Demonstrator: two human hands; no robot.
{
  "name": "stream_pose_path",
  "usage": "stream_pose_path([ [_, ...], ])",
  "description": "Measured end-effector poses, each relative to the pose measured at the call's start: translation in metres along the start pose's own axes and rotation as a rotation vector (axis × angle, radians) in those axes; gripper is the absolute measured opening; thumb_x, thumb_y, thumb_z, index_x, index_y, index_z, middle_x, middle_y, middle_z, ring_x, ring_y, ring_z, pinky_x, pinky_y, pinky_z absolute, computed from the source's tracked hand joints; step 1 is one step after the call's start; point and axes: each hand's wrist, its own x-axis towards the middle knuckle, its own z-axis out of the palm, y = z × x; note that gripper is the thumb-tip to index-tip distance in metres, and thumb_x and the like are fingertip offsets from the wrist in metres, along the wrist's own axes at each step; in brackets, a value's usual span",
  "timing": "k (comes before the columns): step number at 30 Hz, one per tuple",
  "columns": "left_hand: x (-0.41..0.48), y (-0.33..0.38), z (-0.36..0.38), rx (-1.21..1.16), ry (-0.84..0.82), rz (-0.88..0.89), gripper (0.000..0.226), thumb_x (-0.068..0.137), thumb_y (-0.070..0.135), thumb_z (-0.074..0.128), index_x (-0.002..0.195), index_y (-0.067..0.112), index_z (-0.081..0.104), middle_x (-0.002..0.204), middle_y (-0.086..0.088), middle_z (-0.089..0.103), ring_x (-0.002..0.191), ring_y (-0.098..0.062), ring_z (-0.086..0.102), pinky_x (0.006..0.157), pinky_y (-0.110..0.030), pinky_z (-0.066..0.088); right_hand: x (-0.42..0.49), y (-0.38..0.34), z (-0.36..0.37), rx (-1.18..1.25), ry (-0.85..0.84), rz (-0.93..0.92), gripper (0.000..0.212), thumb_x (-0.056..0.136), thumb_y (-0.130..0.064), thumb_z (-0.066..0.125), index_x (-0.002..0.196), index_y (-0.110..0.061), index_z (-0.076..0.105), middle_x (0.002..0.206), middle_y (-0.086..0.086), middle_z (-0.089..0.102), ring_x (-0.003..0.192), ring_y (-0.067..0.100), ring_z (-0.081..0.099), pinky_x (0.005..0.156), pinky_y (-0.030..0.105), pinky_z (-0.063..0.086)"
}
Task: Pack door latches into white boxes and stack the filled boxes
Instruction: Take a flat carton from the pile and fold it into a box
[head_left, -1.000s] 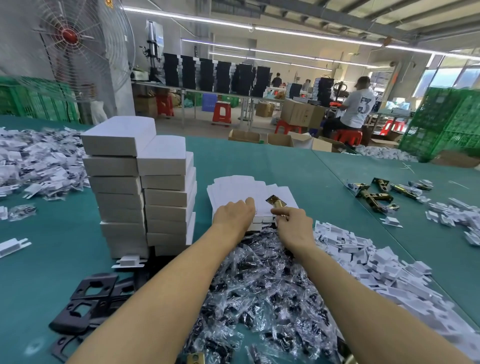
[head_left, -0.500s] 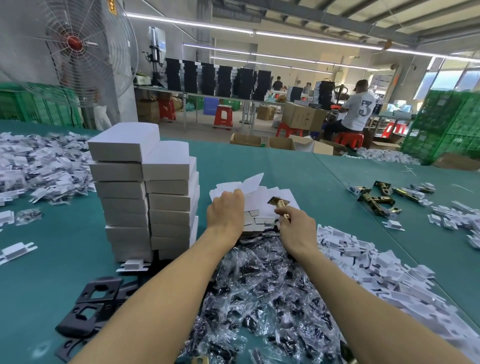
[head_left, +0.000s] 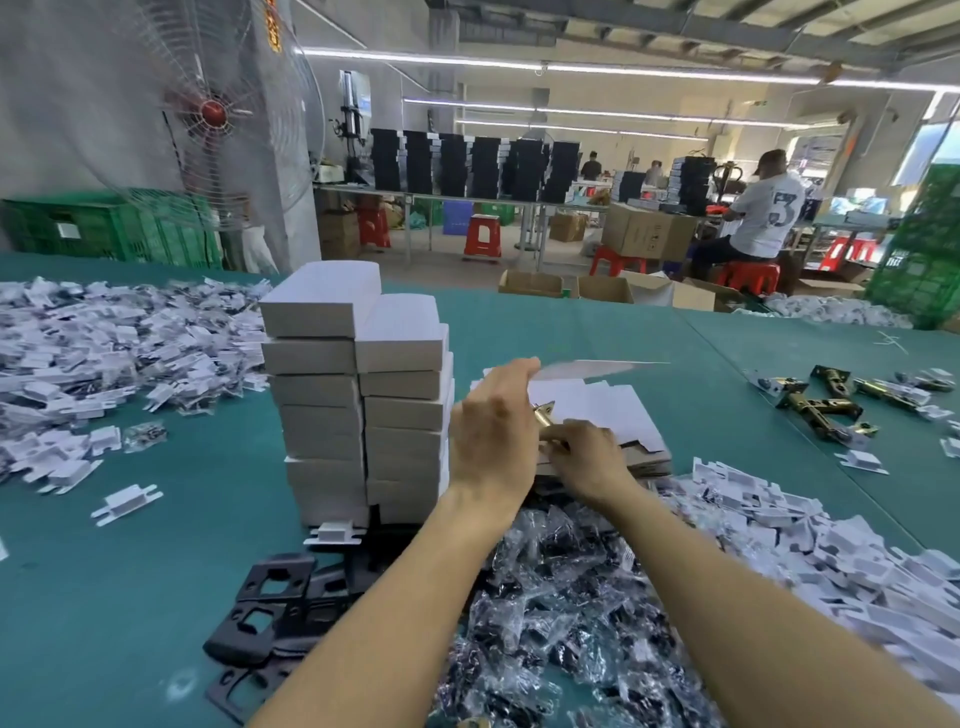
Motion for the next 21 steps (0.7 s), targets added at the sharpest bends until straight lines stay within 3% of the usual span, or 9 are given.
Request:
stream_pose_path([
  [2, -0.01, -0.003, -0.003, 0.006, -0.031, 0.034, 0.03, 0.089, -0.014, 0.062, 0.113, 0.0, 0.072, 0.1, -0.016, 0.076, 0.084, -0.034, 0.074, 0.069, -0.045, 0.061, -0.01, 0.003, -0.011, 0.447, 0.156, 0.128, 0.033, 0.096, -0.008, 0.046, 0.119, -0.02, 0.068, 0.123, 0.011, 0.068, 0.098, 0.026, 0.061, 0.084, 0.033, 0.046],
  [6, -0.033, -0.006, -0.007, 0.023, -0.146, 0.156, 0.031, 0.086, -0.016, 0.064, 0.111, 0.001, 0.072, 0.113, -0.017, 0.073, 0.096, -0.033, 0.074, 0.071, -0.045, 0.063, -0.034, 0.009, -0.046, 1.489, 0.215, 0.492, 0.022, 0.099, -0.028, 0.041, 0.101, -0.016, 0.059, 0.091, 0.009, 0.069, 0.072, 0.026, 0.067, 0.065, 0.034, 0.053],
  [8, -0.043, -0.003, -0.008, 0.024, -0.223, 0.311, 0.033, 0.083, -0.014, 0.068, 0.109, 0.004, 0.074, 0.114, -0.013, 0.074, 0.095, -0.028, 0.075, 0.067, -0.042, 0.064, -0.041, 0.013, -0.061, 1.545, 0.238, 0.528, 0.032, 0.1, -0.04, 0.044, 0.1, -0.015, 0.063, 0.08, 0.007, 0.069, 0.067, 0.026, 0.065, 0.062, 0.035, 0.054],
  [11, -0.046, 0.011, -0.019, 0.063, -0.39, 0.416, 0.016, 0.092, 0.029, 0.071, 0.098, 0.016, 0.077, 0.104, 0.002, 0.076, 0.089, -0.02, 0.073, 0.061, -0.038, 0.062, -0.049, 0.017, -0.072, 1.408, 0.38, 0.521, 0.015, 0.102, -0.013, 0.046, 0.112, -0.01, 0.057, 0.09, 0.01, 0.066, 0.076, 0.026, 0.062, 0.065, 0.036, 0.051],
  [13, -0.043, 0.021, -0.026, 0.158, -0.541, 0.231, 0.06, 0.084, 0.073, 0.055, 0.113, 0.023, 0.069, 0.116, 0.009, 0.068, 0.106, -0.014, 0.06, 0.074, -0.037, 0.058, -0.06, 0.015, -0.075, 1.326, 0.382, 0.461, 0.014, 0.1, -0.006, 0.048, 0.111, -0.009, 0.056, 0.096, 0.011, 0.067, 0.082, 0.027, 0.063, 0.067, 0.037, 0.053],
  [15, -0.041, 0.031, -0.031, 0.217, -0.567, 0.049, 0.095, 0.069, 0.091, 0.043, 0.138, 0.025, 0.051, 0.135, 0.008, 0.052, 0.122, -0.014, 0.043, 0.092, -0.037, 0.05, -0.074, 0.007, -0.073, 1.27, 0.333, 0.367, 0.013, 0.099, -0.006, 0.052, 0.104, -0.013, 0.062, 0.094, 0.009, 0.071, 0.08, 0.025, 0.065, 0.06, 0.034, 0.054],
  [18, -0.038, 0.043, -0.035, 0.1, -0.69, -0.231, 0.127, 0.056, 0.09, 0.06, 0.156, 0.026, 0.013, 0.156, 0.004, 0.029, 0.14, -0.021, 0.029, 0.112, -0.044, 0.036, -0.096, -0.011, -0.067, 1.215, 0.247, 0.221, 0.016, 0.097, -0.007, 0.057, 0.099, -0.017, 0.069, 0.091, 0.004, 0.076, 0.083, 0.024, 0.069, 0.066, 0.037, 0.058],
  [20, -0.036, 0.045, -0.039, -0.146, -0.73, -0.408, 0.12, 0.053, 0.075, 0.075, 0.151, 0.035, 0.017, 0.146, 0.008, 0.042, 0.133, -0.021, 0.044, 0.105, -0.044, 0.046, -0.109, -0.022, -0.064, 1.223, 0.157, 0.116, 0.017, 0.097, -0.011, 0.058, 0.108, -0.017, 0.07, 0.1, 0.004, 0.076, 0.093, 0.024, 0.072, 0.077, 0.042, 0.059],
  [21, -0.036, 0.044, -0.041, -0.298, -0.71, -0.451, 0.101, 0.054, 0.067, 0.079, 0.14, 0.046, 0.029, 0.133, 0.014, 0.052, 0.122, -0.017, 0.054, 0.096, -0.038, 0.052, -0.114, -0.026, -0.065, 1.236, 0.108, 0.06, 0.019, 0.098, -0.017, 0.059, 0.113, -0.017, 0.069, 0.106, 0.005, 0.075, 0.099, 0.024, 0.072, 0.08, 0.042, 0.058],
])
